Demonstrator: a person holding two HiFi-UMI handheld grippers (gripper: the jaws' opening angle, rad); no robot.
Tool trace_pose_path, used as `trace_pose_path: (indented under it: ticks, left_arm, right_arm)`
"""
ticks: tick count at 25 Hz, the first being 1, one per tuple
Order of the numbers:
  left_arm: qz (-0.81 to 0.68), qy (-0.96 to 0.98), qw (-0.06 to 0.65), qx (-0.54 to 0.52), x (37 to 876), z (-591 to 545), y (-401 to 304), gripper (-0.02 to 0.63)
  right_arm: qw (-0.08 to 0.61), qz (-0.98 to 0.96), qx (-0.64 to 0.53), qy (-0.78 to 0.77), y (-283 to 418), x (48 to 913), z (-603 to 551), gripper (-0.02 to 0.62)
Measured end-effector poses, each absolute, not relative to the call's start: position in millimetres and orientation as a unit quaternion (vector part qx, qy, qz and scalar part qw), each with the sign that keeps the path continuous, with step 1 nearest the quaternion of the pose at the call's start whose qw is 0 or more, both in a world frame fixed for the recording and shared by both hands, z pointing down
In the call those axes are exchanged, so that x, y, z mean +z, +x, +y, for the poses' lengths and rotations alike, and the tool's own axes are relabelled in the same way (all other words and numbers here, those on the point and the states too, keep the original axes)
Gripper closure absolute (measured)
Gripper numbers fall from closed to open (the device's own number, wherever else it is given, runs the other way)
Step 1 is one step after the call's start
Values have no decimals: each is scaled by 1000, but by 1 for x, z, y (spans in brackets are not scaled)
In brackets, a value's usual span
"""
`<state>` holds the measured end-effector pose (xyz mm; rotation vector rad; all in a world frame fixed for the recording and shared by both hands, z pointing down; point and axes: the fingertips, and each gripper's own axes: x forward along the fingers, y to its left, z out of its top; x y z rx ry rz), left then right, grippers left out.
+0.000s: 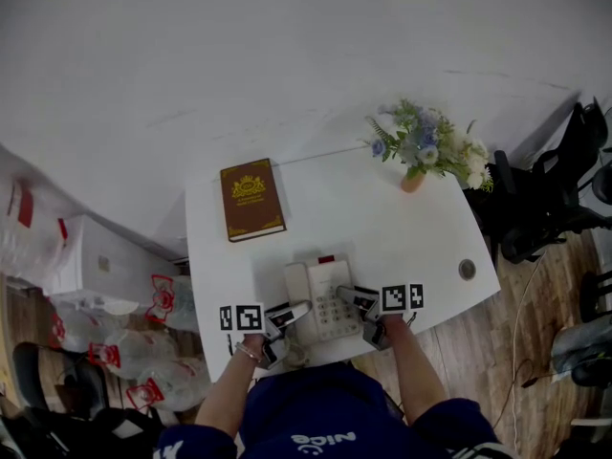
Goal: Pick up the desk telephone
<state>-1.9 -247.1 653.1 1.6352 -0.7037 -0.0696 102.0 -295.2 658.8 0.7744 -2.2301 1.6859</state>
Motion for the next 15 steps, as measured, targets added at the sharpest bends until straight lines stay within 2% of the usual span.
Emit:
trace_pose_path:
  ticks: [15]
  left_arm:
    - [-307,722,619,-24,635,-229,-12,229]
  right_arm:
    - [101,-776,560,272,93,642,-277,351]
